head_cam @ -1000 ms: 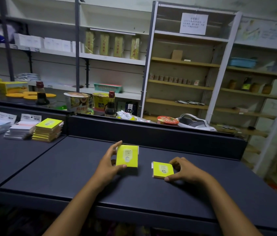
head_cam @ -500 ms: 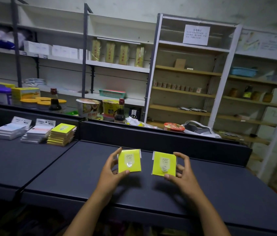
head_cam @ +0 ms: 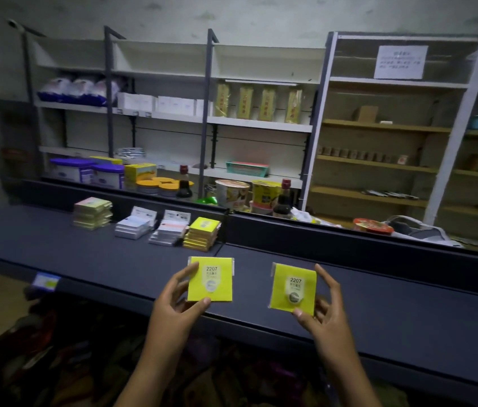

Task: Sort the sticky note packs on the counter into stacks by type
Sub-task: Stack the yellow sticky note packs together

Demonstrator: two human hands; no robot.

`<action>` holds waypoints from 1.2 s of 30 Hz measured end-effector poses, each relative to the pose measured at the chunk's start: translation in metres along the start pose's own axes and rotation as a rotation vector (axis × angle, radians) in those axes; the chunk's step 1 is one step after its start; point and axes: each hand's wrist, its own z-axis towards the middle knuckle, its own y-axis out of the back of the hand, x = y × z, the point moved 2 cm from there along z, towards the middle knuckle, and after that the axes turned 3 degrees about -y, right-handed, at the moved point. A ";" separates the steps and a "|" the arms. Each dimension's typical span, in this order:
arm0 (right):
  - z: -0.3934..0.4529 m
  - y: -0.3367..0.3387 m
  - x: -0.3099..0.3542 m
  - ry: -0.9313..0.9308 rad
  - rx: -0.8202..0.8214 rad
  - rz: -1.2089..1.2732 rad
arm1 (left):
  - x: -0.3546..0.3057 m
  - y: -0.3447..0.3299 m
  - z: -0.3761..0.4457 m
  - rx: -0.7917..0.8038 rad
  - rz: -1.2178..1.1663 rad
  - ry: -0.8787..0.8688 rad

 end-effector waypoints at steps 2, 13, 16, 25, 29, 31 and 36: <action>-0.006 -0.024 0.007 0.007 0.012 0.004 | -0.010 0.026 -0.003 -0.020 -0.012 -0.022; -0.006 -0.103 0.019 0.032 0.019 -0.015 | -0.024 0.104 0.009 -0.027 0.020 -0.050; 0.013 -0.111 0.018 0.041 0.028 -0.028 | -0.019 0.106 0.027 -0.028 0.021 -0.053; 0.099 -0.120 0.005 0.117 0.029 -0.039 | 0.004 0.090 0.104 -0.031 0.035 -0.097; 0.132 -0.121 -0.004 0.111 0.038 -0.031 | 0.016 0.080 0.136 -0.022 0.043 -0.118; 0.144 -0.120 -0.009 0.104 0.038 -0.034 | 0.022 0.076 0.149 -0.014 0.043 -0.119; 0.173 -0.116 -0.019 0.086 0.012 -0.041 | 0.036 0.069 0.182 -0.007 0.049 -0.112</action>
